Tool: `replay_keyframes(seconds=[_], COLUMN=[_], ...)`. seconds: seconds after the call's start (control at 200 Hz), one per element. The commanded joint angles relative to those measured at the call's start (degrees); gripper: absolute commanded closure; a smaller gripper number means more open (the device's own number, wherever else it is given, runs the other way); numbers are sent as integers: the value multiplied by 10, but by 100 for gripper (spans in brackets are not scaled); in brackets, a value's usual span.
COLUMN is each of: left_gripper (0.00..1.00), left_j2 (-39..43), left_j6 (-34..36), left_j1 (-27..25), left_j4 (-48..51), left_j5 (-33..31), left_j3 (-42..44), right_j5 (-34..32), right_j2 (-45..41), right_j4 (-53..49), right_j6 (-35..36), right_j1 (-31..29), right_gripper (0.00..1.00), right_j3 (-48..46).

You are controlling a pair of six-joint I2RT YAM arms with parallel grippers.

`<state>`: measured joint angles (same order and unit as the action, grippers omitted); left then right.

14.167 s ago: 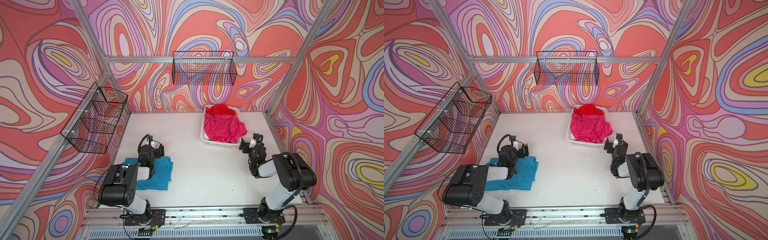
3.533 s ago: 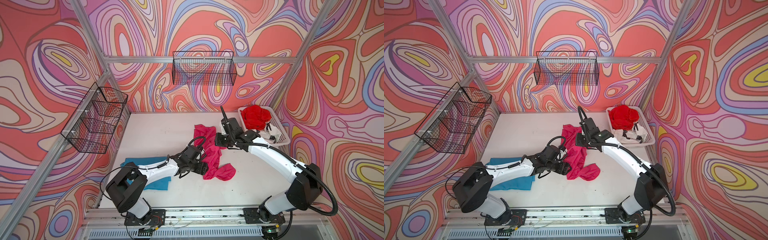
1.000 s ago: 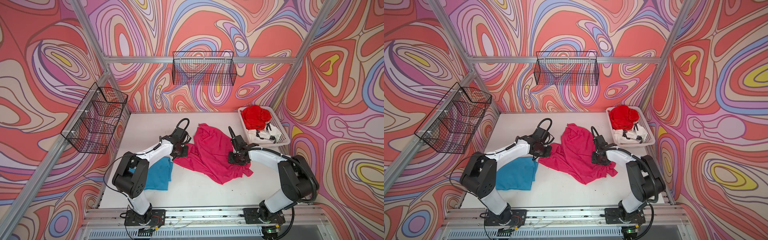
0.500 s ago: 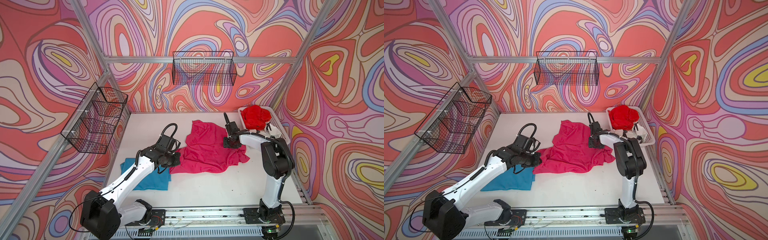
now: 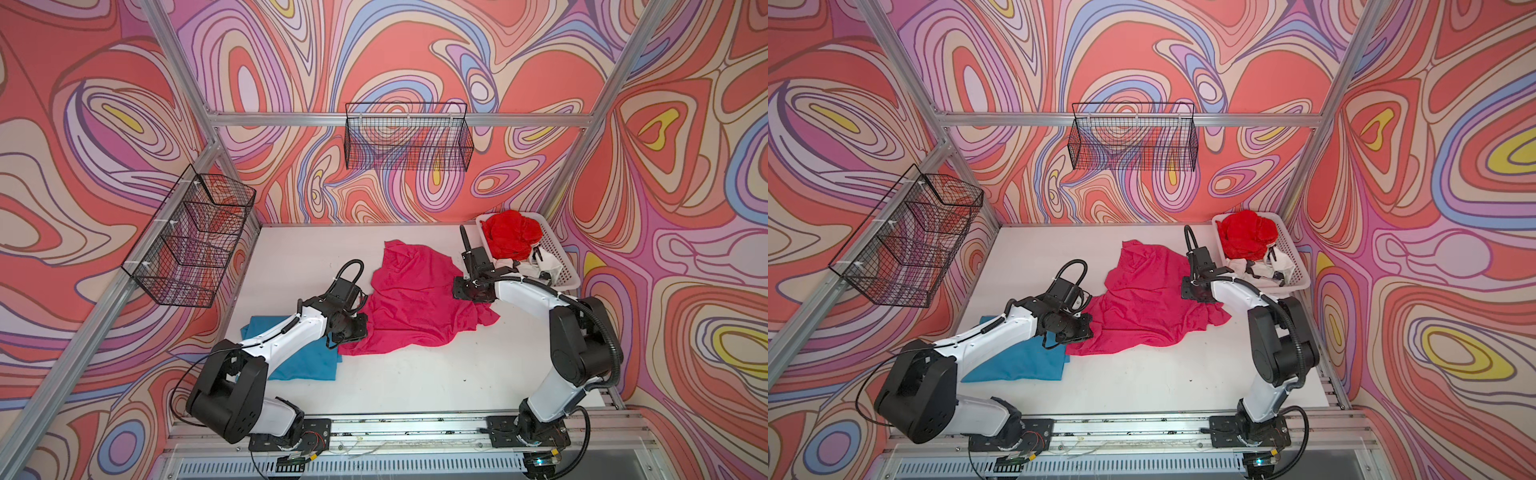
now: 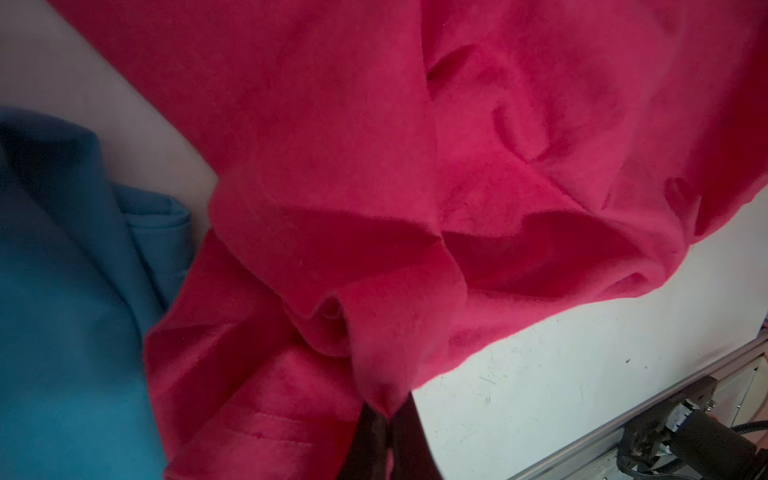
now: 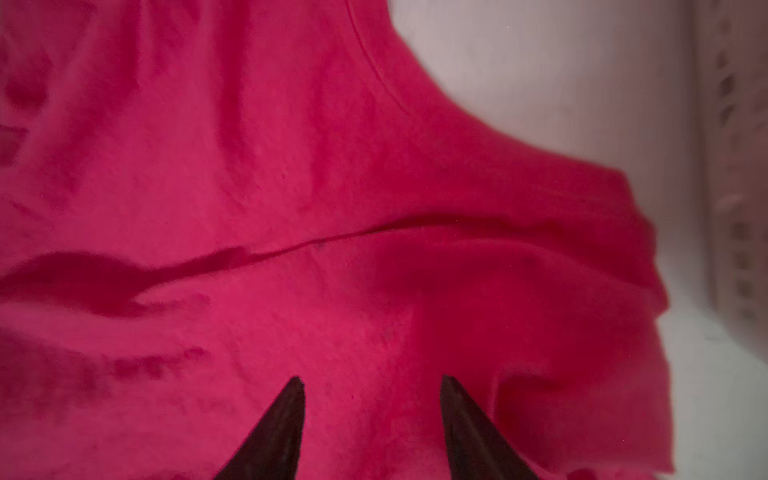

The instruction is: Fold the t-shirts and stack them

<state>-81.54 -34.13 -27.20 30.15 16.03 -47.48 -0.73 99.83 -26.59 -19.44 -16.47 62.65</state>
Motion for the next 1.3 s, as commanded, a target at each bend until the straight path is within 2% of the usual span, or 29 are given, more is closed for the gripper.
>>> replay_keyframes(seconds=[0.0, 0.165, 0.28, 0.376, 0.616, 0.716, 0.781, 0.916, 1.027, 1.297], left_gripper=[100, 100, 100, 100, 100, 100, 100, 100, 100, 100], left_j2=[8, -15, -58, -83, -14, -8, -16, -23, -24, -77], left_j6=[4, -3, -13, -19, -8, 8, 10, 14, 27, 52], left_j1=[11, 44, 62, 67, 128, 162, 178, 189, 190, 190], left_j4=[-15, -45, -86, -70, 20, 40, 37, 50, 47, 24], left_j5=[-38, -53, -24, -38, -138, -147, -130, -149, -128, -113], left_j3=[6, 31, 48, 47, 75, 79, 81, 63, 43, -39], right_j5=[17, 17, 15, 11, 31, 41, 45, 44, 23, 8], right_j2=[51, 95, 106, 106, 99, 106, 112, 117, 120, 189], right_j4=[38, 56, 52, 45, 34, 37, 40, 45, 42, 36], right_j6=[-8, -11, -14, -11, -24, -36, -44, -56, -48, -14], right_j1=[2, 1, 1, 1, -17, -40, -55, -68, -67, -20], right_gripper=[44, 44, 44, 44, 44, 44, 44, 44, 44, 44], right_j3=[-11, 0, 9, 13, 14, 15, 17, 19, 22, 87])
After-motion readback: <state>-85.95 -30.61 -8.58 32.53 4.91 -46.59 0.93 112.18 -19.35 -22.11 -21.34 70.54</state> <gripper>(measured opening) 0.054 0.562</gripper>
